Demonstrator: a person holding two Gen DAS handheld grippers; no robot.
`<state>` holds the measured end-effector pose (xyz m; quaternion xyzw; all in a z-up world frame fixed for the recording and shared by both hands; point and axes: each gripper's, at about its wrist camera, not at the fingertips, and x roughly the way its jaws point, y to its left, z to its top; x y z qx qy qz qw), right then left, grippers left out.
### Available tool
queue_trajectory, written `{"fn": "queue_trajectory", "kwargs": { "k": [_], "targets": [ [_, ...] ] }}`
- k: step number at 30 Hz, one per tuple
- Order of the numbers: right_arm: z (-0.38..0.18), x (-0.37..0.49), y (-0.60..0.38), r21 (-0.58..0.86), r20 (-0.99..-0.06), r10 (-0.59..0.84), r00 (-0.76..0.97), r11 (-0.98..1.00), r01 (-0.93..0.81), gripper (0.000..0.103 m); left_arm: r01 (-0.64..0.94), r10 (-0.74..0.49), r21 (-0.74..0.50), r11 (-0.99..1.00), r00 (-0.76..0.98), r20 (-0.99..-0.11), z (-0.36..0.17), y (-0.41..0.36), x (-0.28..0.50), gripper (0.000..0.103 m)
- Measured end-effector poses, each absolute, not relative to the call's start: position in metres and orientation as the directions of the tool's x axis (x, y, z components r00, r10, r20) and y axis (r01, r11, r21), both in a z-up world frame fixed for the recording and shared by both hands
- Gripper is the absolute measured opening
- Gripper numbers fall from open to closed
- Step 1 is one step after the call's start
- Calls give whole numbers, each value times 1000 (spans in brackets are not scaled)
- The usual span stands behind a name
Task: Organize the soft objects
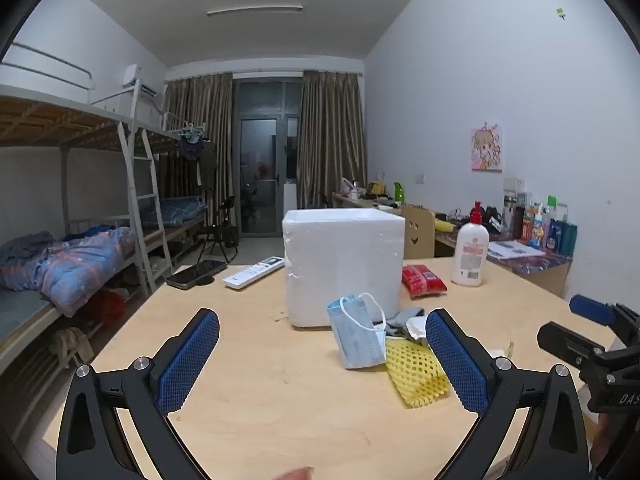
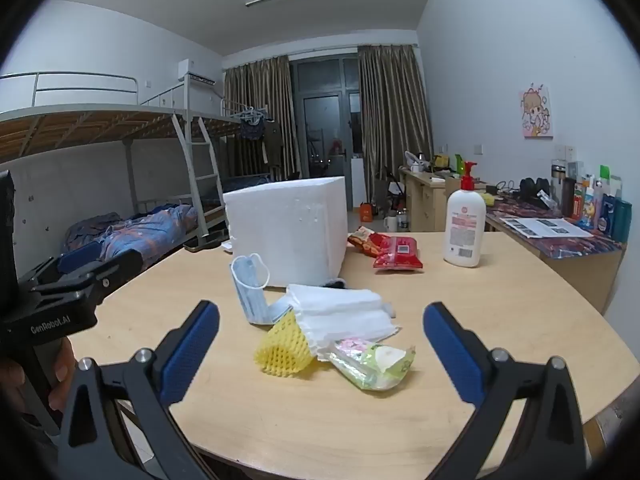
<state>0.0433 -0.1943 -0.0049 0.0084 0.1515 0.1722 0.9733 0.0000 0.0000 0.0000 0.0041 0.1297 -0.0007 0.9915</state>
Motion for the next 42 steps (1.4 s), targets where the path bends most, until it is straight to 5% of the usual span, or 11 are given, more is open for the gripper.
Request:
{"fn": "queue_trajectory", "kwargs": {
  "k": [4, 6, 20, 42],
  "targets": [
    [-5, 42, -194, 68, -299, 340, 892, 940, -335, 103, 14, -12, 6, 1000, 964, -265, -1, -4, 8, 103],
    [-5, 41, -194, 70, -293, 339, 894, 940, -334, 103, 11, -16, -27, 1000, 981, -193, 0, 2, -5, 103],
    [-4, 39, -195, 76, -278, 351, 894, 936, -344, 103, 22, -33, -44, 999, 965, -259, -1, 4, 2, 103],
    [-4, 38, -194, 74, -276, 344, 898, 939, -337, 103, -7, -4, -47, 999, 975, -224, 0, 6, -2, 103]
  ]
}}
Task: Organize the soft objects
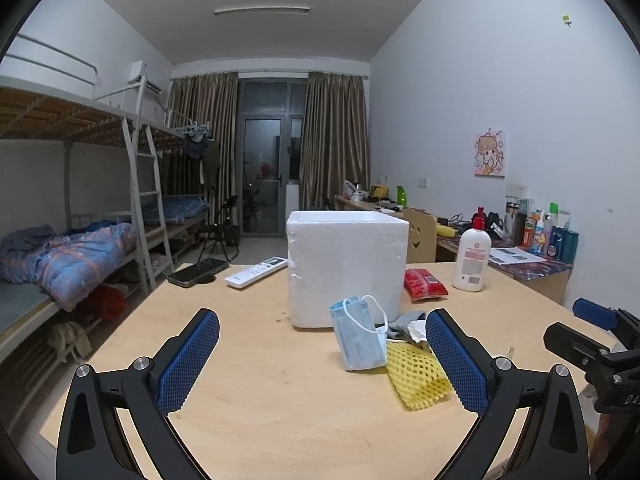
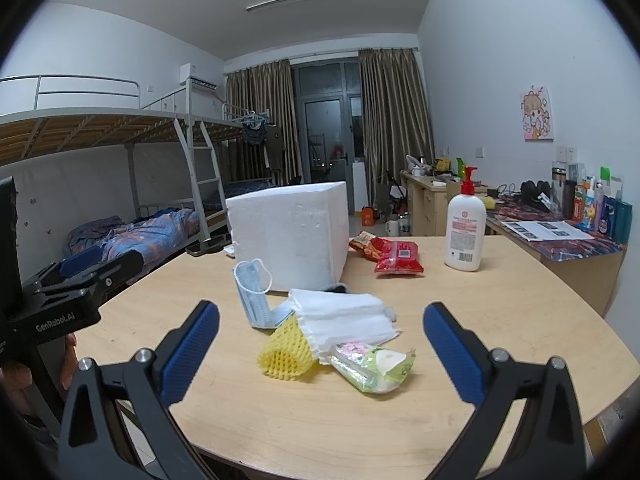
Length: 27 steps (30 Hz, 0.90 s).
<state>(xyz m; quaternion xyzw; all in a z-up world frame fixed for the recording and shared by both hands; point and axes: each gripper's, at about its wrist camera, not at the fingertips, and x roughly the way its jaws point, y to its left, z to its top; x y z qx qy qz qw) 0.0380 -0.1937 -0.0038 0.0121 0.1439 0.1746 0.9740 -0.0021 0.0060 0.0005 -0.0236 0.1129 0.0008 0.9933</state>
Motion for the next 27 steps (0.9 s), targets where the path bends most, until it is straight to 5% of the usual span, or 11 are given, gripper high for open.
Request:
{"fn": "queue_trajectory", "kwargs": {
  "k": [27],
  "targets": [
    [0, 39, -197, 74, -273, 347, 897, 938, -340, 103, -1, -7, -38, 999, 974, -225, 1, 6, -1, 103]
  ]
}}
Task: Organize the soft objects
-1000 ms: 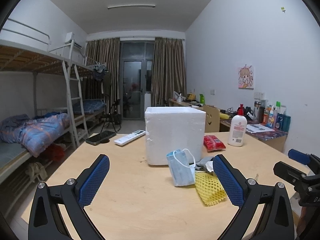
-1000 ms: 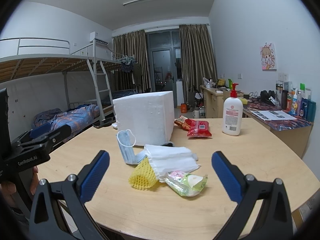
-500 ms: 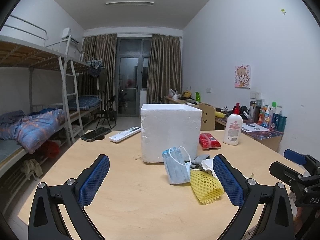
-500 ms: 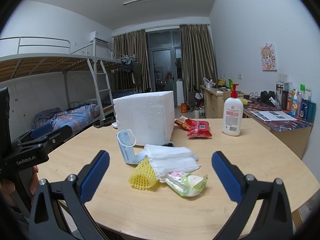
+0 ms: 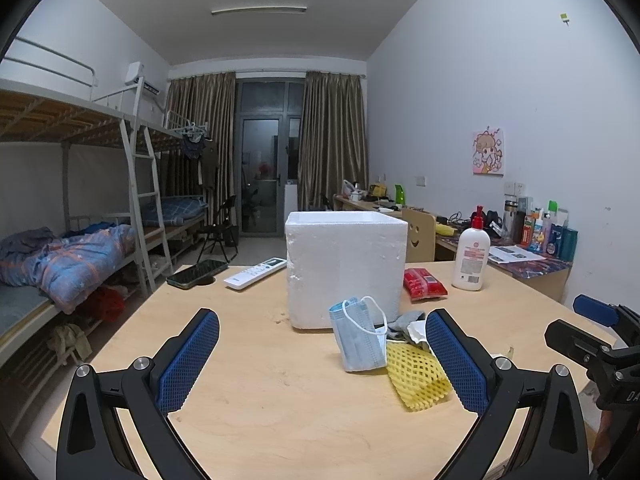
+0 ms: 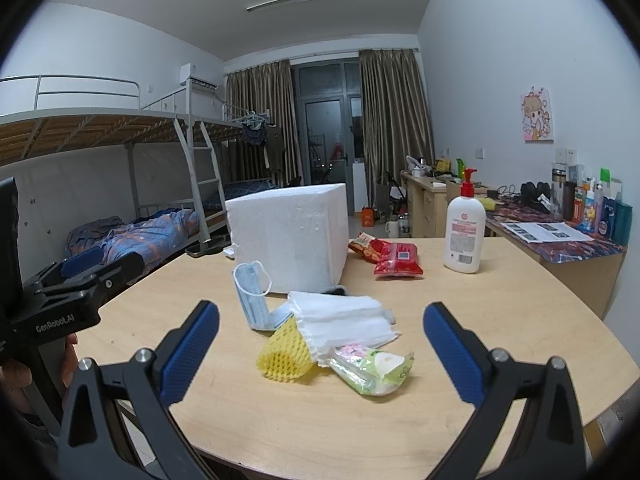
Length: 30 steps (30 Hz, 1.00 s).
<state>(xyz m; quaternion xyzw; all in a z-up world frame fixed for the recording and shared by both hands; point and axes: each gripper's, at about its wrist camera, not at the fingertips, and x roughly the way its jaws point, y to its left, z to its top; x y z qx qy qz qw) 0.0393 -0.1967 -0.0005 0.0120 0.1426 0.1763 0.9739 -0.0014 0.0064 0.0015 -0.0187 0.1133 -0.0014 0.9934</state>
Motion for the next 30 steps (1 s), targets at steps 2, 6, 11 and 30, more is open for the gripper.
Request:
{"fn": "queue_trajectory", "kwargs": {
  "k": [2, 6, 11, 30],
  "targets": [
    [0, 40, -197, 70, -275, 346, 897, 938, -341, 103, -2, -6, -34, 999, 974, -228, 1, 6, 0, 103],
    [0, 41, -196, 65, -281, 346, 895, 937, -342, 103, 0, -9, -40, 999, 972, -237, 1, 8, 1, 103],
    [-1, 46, -193, 63, -294, 353, 888, 934, -351, 103, -1, -11, -47, 999, 969, -248, -1, 10, 5, 103],
    [1, 86, -201, 78, -308, 345, 887, 938, -338, 103, -47, 24, -93, 995, 971, -237, 1, 10, 54, 103]
  ]
}}
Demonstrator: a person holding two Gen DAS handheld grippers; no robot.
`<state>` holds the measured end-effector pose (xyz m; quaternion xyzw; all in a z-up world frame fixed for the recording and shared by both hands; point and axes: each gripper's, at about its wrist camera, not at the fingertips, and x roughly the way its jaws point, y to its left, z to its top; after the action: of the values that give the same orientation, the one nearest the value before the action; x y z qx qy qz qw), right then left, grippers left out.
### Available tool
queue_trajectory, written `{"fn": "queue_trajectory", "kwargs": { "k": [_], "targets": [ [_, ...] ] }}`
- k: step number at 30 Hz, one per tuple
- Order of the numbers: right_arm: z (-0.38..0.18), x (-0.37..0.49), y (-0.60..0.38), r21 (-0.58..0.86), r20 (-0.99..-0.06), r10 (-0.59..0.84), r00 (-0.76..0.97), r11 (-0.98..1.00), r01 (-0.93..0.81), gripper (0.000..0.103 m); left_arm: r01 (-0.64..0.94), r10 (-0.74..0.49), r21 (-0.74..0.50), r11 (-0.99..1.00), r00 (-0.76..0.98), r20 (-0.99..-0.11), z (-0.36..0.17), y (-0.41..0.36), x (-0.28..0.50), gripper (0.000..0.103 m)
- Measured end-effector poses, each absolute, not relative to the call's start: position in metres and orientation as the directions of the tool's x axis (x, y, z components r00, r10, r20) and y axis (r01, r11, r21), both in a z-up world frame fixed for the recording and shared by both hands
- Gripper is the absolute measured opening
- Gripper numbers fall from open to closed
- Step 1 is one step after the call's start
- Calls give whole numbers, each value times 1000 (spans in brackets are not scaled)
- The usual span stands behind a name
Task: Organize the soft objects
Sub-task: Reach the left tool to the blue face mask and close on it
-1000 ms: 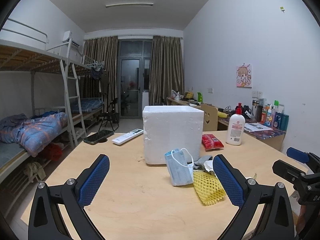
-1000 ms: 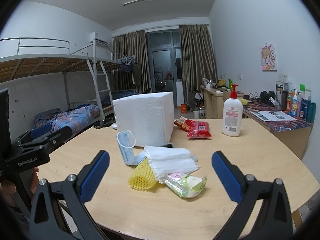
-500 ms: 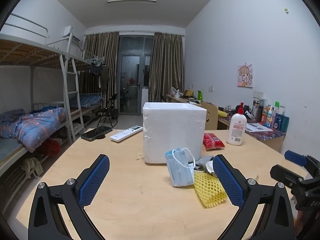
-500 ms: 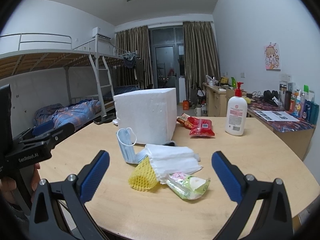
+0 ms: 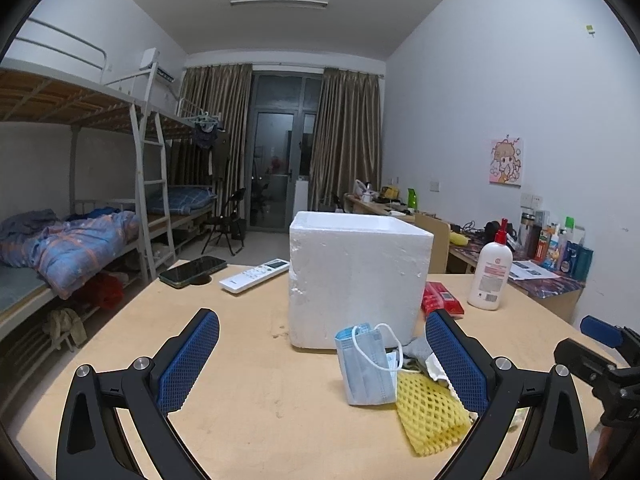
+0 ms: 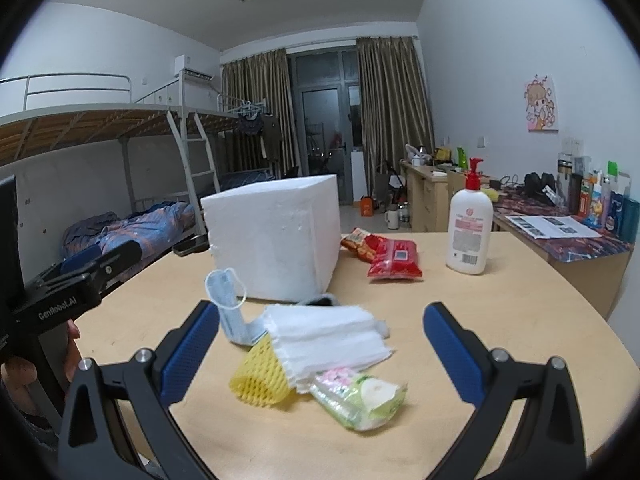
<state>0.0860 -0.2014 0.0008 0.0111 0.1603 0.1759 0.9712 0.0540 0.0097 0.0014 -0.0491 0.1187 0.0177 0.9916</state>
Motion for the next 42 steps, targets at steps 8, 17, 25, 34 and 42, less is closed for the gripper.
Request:
{"fn": "queue_trajectory", "kwargs": {
  "k": [8, 17, 25, 34, 42],
  "targets": [
    [-4, 109, -194, 42, -366, 323, 873, 943, -331, 103, -47, 20, -80, 996, 952, -305, -6, 8, 81, 103],
    [-24, 138, -194, 35, -467, 301, 831, 946, -323, 103, -1, -61, -136, 991, 890, -452, -32, 11, 125, 103],
    [-29, 150, -198, 42, -501, 293, 814, 948, -316, 103, 58, -142, -161, 985, 801, -582, -52, -3, 167, 103],
    [-29, 165, -196, 44, -528, 309, 791, 940, -339, 103, 27, -184, -232, 972, 699, -691, -66, 4, 198, 89],
    [-30, 173, -193, 39, -548, 321, 772, 932, -360, 103, 22, -200, -252, 967, 677, -708, -74, 5, 205, 66]
  ]
}}
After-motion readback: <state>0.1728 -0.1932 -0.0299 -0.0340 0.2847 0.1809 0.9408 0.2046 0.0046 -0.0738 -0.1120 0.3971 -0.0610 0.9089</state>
